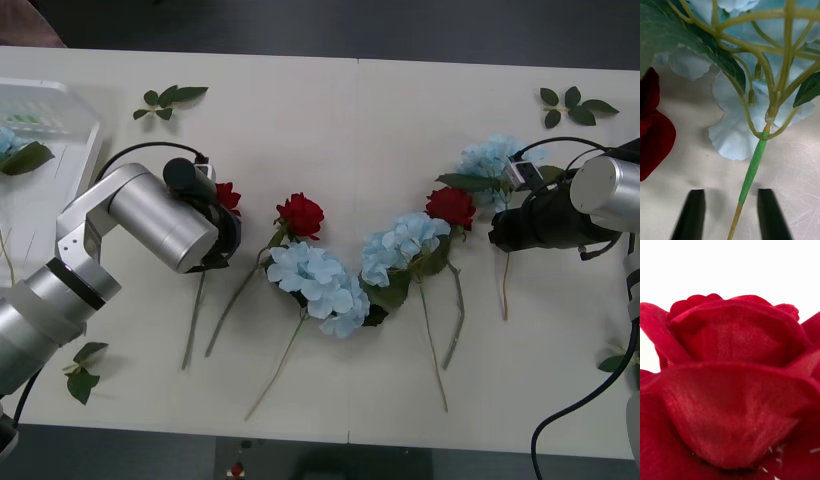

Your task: Put the red flowers into the right box and the blue flowers into the left box

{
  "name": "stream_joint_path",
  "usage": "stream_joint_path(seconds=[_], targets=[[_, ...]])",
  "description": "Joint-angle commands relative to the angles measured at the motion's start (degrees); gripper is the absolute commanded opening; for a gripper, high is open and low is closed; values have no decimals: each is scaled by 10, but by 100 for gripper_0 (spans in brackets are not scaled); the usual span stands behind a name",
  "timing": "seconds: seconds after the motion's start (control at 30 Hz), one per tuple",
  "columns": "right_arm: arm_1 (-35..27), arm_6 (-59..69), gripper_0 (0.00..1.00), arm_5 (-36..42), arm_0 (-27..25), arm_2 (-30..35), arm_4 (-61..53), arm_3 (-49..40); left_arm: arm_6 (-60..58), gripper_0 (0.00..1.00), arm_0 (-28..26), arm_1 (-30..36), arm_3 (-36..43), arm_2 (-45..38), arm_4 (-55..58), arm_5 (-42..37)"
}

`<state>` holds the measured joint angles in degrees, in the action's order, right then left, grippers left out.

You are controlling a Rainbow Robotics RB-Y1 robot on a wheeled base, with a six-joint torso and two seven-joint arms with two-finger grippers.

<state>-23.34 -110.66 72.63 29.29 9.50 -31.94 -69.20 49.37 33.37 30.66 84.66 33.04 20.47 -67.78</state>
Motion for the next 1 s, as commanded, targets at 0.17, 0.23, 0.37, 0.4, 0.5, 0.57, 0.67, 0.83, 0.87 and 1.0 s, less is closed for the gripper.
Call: stream_joint_path(seconds=[0.17,0.23,0.37,0.4,0.5,0.57,0.67,0.83,0.87,1.0], targets=[[-5,22,0,0,15,3,5,-9,-3,0,23,77,125,-78,100,-3],[-5,22,0,0,16,3,5,-10,-8,0,36,77,147,-99,131,-18],[-5,16,46,-3,16,4,4,-17,-61,0,62,71,190,-126,177,-24],[-6,14,93,-3,16,4,2,-23,-89,0,77,71,203,-129,195,-24],[-11,8,100,7,16,4,-8,-38,-139,0,111,69,220,-129,225,-24],[-16,5,100,23,16,5,-16,-54,-163,0,122,53,231,-129,222,-22],[-27,1,100,63,16,14,-33,-87,-196,0,125,7,243,-134,203,3],[-48,-13,100,135,16,37,-71,-140,-198,0,126,-61,242,-128,193,33],[-51,-16,100,145,16,40,-76,-146,-199,0,126,-68,242,-127,192,36],[-55,-89,100,218,16,100,-118,-190,-206,0,129,-138,239,-118,177,60]])
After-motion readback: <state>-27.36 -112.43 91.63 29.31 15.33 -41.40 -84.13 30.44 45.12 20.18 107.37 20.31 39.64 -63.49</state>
